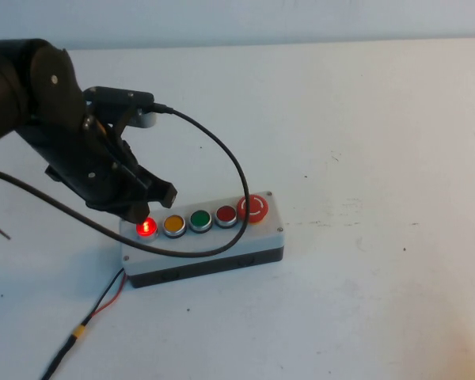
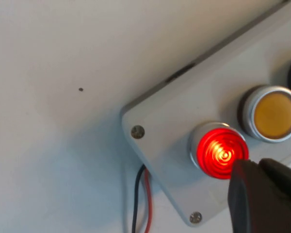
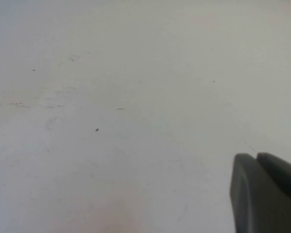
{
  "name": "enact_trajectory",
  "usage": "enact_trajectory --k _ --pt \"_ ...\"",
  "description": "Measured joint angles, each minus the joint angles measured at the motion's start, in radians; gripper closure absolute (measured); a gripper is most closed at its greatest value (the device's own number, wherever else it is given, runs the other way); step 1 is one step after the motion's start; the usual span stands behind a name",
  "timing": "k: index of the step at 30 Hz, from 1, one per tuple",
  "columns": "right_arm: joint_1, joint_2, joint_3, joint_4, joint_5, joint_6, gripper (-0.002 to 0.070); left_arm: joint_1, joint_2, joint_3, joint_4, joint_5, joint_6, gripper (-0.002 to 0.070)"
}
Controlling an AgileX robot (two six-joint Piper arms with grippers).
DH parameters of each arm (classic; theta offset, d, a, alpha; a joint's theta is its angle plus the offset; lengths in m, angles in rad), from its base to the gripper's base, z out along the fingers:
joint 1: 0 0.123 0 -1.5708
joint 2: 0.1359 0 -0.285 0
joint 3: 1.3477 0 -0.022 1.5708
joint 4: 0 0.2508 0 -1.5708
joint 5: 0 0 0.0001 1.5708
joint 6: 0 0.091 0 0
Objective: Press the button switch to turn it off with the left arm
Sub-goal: Press the button to turn off
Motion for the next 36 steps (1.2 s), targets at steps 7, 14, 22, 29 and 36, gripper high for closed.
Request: enact_trajectory --k 7,14,22,29,36 --pt "0.0 0.0 0.0 0.0 0.0 0.0 0.0692 -0.005 0.057 -0.016 0.029 0.007 0.0 0.0677" --pt "0.0 0.0 0.0 0.0 0.0 0.0 0.0692 -0.005 0.072 -0.016 0.034 0.004 0.0 0.0677" --pt "0.0 0.0 0.0 0.0 0.0 0.0 0.0692 -0.005 0.072 -0.016 0.04 -0.035 0.0 0.0677" --pt "0.0 0.0 0.0 0.0 0.0 0.0 0.0692 -0.005 0.072 -0.016 0.044 -0.046 0.0 0.0677" --pt "0.0 0.0 0.0 0.0 0.0 0.0 0.0692 -0.005 0.077 -0.016 0.051 -0.044 0.002 0.0677"
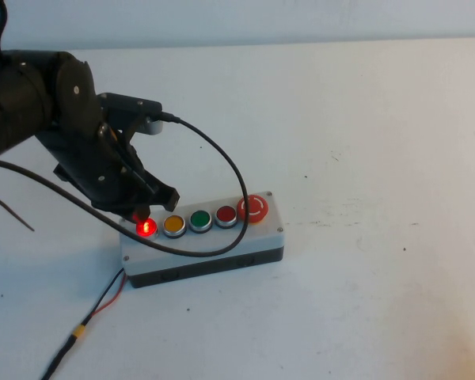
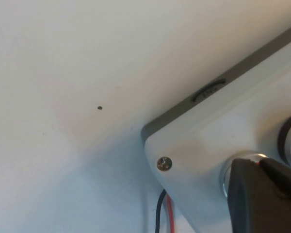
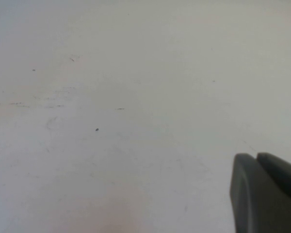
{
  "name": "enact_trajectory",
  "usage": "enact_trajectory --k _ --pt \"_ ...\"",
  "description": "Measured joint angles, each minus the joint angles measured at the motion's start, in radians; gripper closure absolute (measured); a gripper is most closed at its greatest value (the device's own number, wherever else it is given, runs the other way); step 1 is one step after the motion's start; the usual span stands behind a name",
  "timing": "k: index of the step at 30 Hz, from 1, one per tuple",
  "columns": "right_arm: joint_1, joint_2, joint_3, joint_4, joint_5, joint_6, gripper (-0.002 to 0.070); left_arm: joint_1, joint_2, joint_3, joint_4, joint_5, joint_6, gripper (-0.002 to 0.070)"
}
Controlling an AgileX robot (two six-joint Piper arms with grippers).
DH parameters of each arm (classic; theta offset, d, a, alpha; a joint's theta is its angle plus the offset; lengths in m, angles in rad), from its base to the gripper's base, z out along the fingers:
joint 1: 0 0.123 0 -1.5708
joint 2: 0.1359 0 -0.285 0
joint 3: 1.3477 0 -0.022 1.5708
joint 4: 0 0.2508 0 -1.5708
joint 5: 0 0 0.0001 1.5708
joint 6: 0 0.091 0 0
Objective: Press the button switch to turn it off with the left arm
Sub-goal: Press the button to turn off
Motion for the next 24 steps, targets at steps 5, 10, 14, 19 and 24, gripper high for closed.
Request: enact_trajectory --k 5,10,14,19,24 --pt "0.0 0.0 0.0 0.0 0.0 0.0 0.0692 0.0 0.01 -0.01 0.002 0.007 0.0 0.0677" --pt "0.0 0.0 0.0 0.0 0.0 0.0 0.0692 0.0 0.021 -0.016 0.002 0.007 0.002 0.0677" --pt "0.0 0.0 0.0 0.0 0.0 0.0 0.0692 0.0 0.037 -0.023 0.002 0.011 0.002 0.0677" --pt "0.0 0.0 0.0 0.0 0.0 0.0 0.0692 0.0 0.032 -0.027 0.009 0.014 0.006 0.0677" --pt "0.0 0.0 0.0 0.0 0.0 0.0 0.0692 -0.002 -0.08 0.029 0.021 -0.042 0.006 0.0677"
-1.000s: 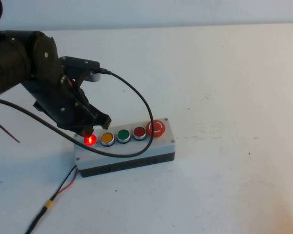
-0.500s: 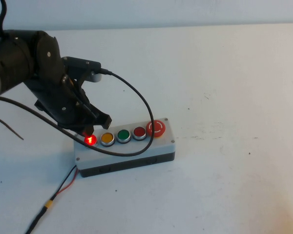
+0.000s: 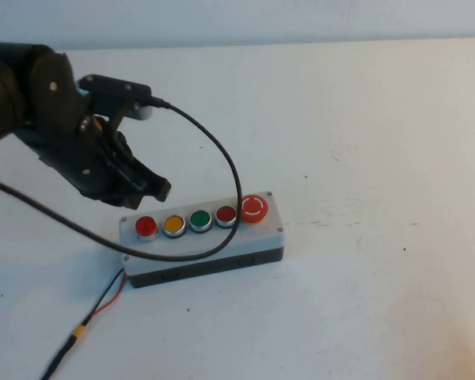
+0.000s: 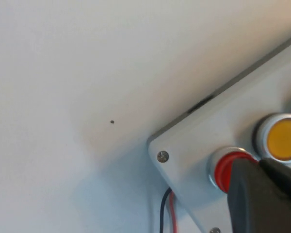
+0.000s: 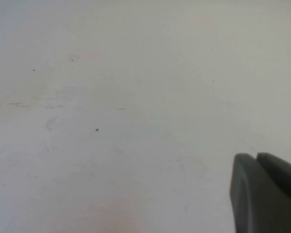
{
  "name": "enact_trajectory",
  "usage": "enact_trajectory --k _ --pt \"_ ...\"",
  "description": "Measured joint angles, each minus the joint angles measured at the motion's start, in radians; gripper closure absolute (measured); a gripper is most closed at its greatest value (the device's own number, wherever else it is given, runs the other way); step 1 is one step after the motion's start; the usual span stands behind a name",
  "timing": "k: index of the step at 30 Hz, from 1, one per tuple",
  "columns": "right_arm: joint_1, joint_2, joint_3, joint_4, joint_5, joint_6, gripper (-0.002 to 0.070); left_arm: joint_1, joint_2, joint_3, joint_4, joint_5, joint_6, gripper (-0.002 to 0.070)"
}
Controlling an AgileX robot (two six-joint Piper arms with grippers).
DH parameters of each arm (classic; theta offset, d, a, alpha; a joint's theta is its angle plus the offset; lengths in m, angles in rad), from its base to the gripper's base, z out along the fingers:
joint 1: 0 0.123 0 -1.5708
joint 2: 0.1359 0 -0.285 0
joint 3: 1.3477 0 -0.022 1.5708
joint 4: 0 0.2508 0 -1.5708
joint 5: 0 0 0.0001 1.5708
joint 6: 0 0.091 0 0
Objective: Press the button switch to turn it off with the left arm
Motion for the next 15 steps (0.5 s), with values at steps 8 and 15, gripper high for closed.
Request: enact_trajectory --k 8,15 --pt "0.0 0.0 0.0 0.0 0.0 0.0 0.0692 -0.004 -0.4 0.258 0.0 -0.162 -0.008 0.0677" --pt "0.0 0.0 0.0 0.0 0.0 0.0 0.0692 -0.004 -0.738 0.595 -0.004 -0.415 -0.018 0.0677"
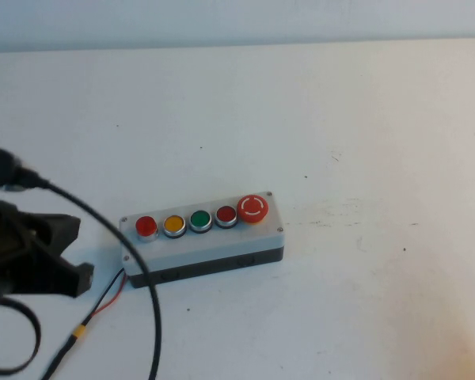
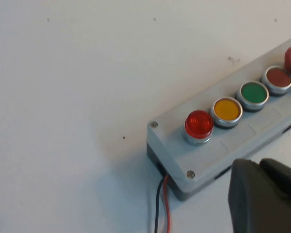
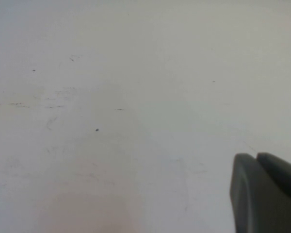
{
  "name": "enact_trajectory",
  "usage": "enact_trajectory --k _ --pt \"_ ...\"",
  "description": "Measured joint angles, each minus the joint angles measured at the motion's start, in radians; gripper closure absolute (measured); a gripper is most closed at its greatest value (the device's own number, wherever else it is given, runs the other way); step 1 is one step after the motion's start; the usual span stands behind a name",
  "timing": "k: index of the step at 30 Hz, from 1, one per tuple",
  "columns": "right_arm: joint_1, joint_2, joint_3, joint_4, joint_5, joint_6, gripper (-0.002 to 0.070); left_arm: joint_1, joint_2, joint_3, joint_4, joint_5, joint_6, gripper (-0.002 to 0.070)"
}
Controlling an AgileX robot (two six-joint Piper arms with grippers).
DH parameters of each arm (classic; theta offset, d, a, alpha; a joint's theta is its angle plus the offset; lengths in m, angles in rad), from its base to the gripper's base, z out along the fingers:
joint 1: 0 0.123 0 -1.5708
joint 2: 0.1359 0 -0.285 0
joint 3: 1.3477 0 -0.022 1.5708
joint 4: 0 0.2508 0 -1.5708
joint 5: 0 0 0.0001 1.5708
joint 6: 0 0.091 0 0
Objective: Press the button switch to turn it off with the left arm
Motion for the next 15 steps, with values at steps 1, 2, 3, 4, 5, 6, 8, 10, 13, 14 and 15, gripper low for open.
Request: enact_trajectory --k 1,2,3,4,5,6,8,10,13,14,15 --pt "0.0 0.0 0.0 0.0 0.0 0.0 0.0692 0.0 -0.048 0.05 -0.002 -0.048 -0.005 0.0677" --pt "0.0 0.0 0.0 0.0 0.0 0.0 0.0692 0.0 -0.085 0.097 -0.003 -0.083 -0.007 0.0677" --pt "0.0 0.0 0.0 0.0 0.0 0.0 0.0692 0.0 -0.129 0.14 -0.005 -0.117 -0.009 0.0677" --pt "0.0 0.0 0.0 0.0 0.0 0.0 0.0692 0.0 -0.168 0.178 -0.005 -0.14 -0.009 0.0677" --pt "0.0 0.0 0.0 0.0 0.0 0.0 0.0692 0.0 -0.202 0.211 -0.003 -0.149 -0.009 0.0677" --pt "0.0 0.0 0.0 0.0 0.0 0.0 0.0692 0.0 -0.227 0.235 -0.001 -0.153 -0.009 0.0677" --pt "0.0 0.0 0.0 0.0 0.0 0.0 0.0692 0.0 -0.273 0.282 -0.001 -0.155 -0.007 0.0677" --pt "0.0 0.0 0.0 0.0 0.0 0.0 0.0692 0.0 -0.293 0.304 0.012 -0.152 -0.003 0.0677" --pt "0.0 0.0 0.0 0.0 0.0 0.0 0.0692 0.0 -0.298 0.317 0.03 -0.15 -0.02 0.0677" --pt "0.0 0.0 0.0 0.0 0.0 0.0 0.0692 0.0 -0.3 0.316 0.032 -0.152 -0.033 0.0677" --pt "0.0 0.0 0.0 0.0 0.0 0.0 0.0692 0.0 -0.3 0.316 0.032 -0.156 -0.04 0.0677"
